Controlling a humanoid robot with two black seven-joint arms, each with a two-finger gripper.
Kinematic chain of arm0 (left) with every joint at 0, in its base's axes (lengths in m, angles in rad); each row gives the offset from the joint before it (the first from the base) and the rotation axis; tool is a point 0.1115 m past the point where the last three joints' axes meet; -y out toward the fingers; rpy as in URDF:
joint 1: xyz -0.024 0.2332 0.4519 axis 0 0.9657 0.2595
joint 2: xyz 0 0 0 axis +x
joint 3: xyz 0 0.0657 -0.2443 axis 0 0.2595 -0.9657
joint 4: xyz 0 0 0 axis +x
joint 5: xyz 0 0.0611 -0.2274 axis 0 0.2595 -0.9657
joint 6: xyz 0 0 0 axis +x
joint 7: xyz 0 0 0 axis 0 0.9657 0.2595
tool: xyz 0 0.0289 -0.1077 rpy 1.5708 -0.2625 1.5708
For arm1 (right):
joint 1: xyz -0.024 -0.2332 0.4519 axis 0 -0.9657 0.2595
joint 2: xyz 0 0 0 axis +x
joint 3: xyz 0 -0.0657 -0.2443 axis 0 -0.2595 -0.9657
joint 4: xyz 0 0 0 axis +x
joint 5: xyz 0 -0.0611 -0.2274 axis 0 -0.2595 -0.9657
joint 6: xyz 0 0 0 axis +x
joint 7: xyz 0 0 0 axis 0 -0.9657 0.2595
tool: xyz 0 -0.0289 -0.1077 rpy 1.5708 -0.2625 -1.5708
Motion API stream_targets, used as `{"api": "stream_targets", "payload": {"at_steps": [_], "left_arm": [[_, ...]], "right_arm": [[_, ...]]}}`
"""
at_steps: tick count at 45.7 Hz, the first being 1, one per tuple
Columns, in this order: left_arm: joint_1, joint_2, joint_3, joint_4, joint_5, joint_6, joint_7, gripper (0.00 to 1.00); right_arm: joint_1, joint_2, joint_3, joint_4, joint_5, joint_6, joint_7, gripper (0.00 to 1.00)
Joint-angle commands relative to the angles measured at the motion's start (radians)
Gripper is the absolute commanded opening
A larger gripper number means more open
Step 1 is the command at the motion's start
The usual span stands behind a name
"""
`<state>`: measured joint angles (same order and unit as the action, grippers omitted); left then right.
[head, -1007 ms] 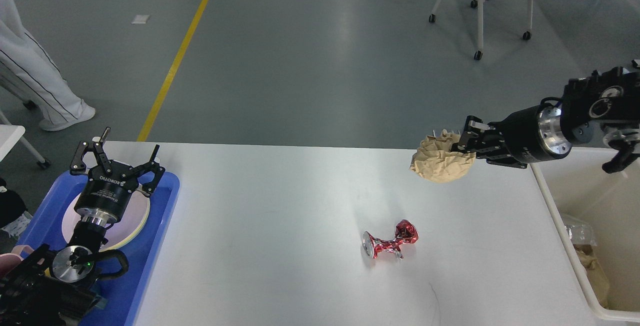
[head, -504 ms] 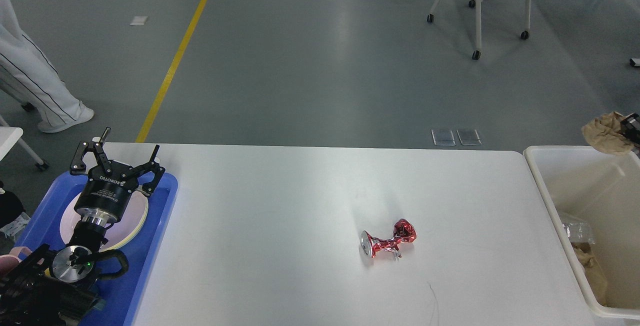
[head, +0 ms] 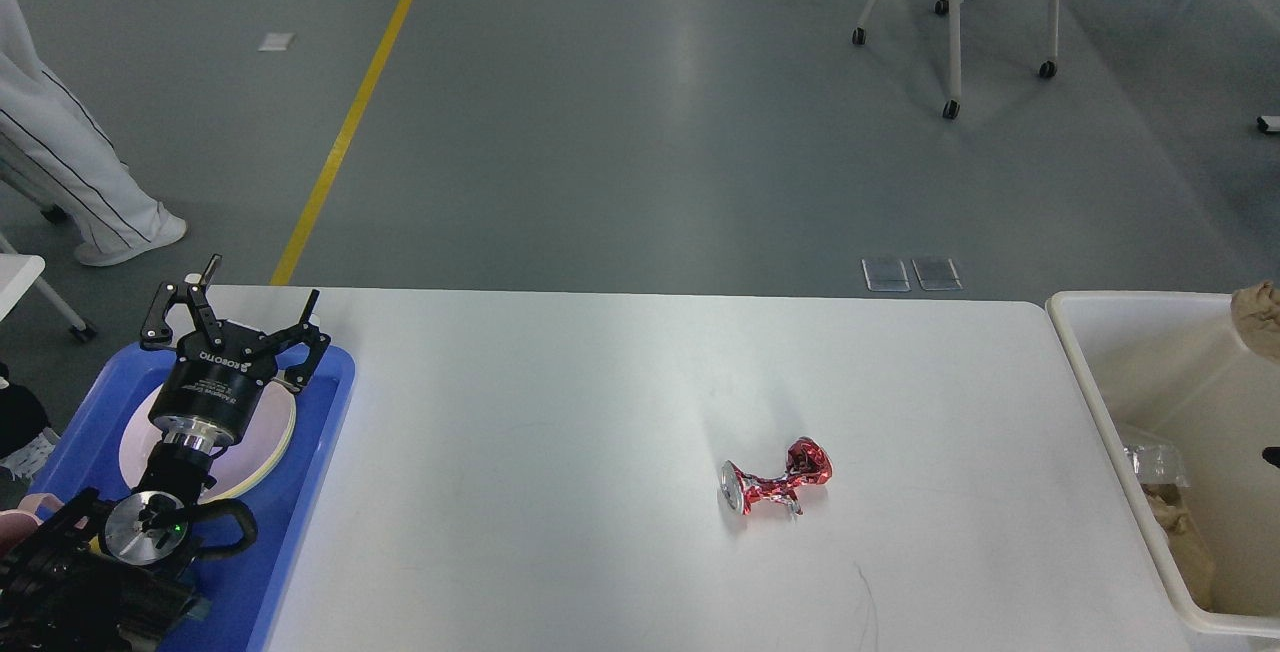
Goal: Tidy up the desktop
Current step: 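Raise the right gripper out of the bin, then reach the right gripper to the red crushed can and grasp it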
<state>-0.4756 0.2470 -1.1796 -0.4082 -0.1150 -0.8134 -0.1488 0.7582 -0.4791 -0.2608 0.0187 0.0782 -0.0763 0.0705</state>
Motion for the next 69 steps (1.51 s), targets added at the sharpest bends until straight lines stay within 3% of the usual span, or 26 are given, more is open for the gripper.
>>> {"api": "stream_targets", "payload": {"at_steps": [1,2,3,4,5,6,7,35,53,61,69], "left_arm": [[0.0,0.0,0.0,-0.001,0.0,0.0,0.0,0.98],[0.0,0.0,0.0,0.0,0.0,0.0,0.0,0.98],[0.0,0.0,0.0,0.0,0.0,0.0,0.0,0.98],[0.0,0.0,0.0,-0.001,0.0,0.0,0.0,0.98],[-0.001,0.0,0.0,0.0,0.0,0.0,0.0,0.98],[-0.001,0.0,0.0,-0.001,0.0,-0.001,0.0,0.98],[0.0,0.0,0.0,0.0,0.0,-0.001,0.0,0.98],[0.0,0.0,0.0,-0.001,0.0,0.0,0.0,0.98],[-0.001,0.0,0.0,-0.001,0.0,0.0,0.0,0.98],[0.0,0.0,0.0,-0.001,0.0,-0.001,0.0,0.98],[0.0,0.0,0.0,-0.001,0.0,0.0,0.0,0.98]], "right_arm": [[0.0,-0.003,-0.001,0.0,0.0,-0.002,0.0,0.0],[-0.002,-0.003,-0.005,0.0,0.0,0.001,0.002,0.0],[-0.002,-0.003,-0.006,0.001,0.0,0.01,0.002,0.33],[-0.003,-0.004,-0.012,0.001,0.0,0.012,0.002,0.95],[-0.007,-0.004,-0.015,0.003,-0.001,0.015,0.002,1.0],[-0.01,-0.004,-0.015,0.001,-0.001,0.015,0.003,0.94],[-0.011,-0.003,-0.015,0.003,-0.001,0.015,0.003,1.0],[0.007,0.037,-0.009,-0.002,-0.001,0.004,0.003,1.0],[0.194,0.085,-0.095,0.023,-0.003,0.018,0.0,1.0],[0.323,0.068,-0.256,0.208,-0.014,0.058,0.0,1.0],[0.53,-0.018,-0.4,0.585,-0.017,0.109,0.002,1.0]]}}
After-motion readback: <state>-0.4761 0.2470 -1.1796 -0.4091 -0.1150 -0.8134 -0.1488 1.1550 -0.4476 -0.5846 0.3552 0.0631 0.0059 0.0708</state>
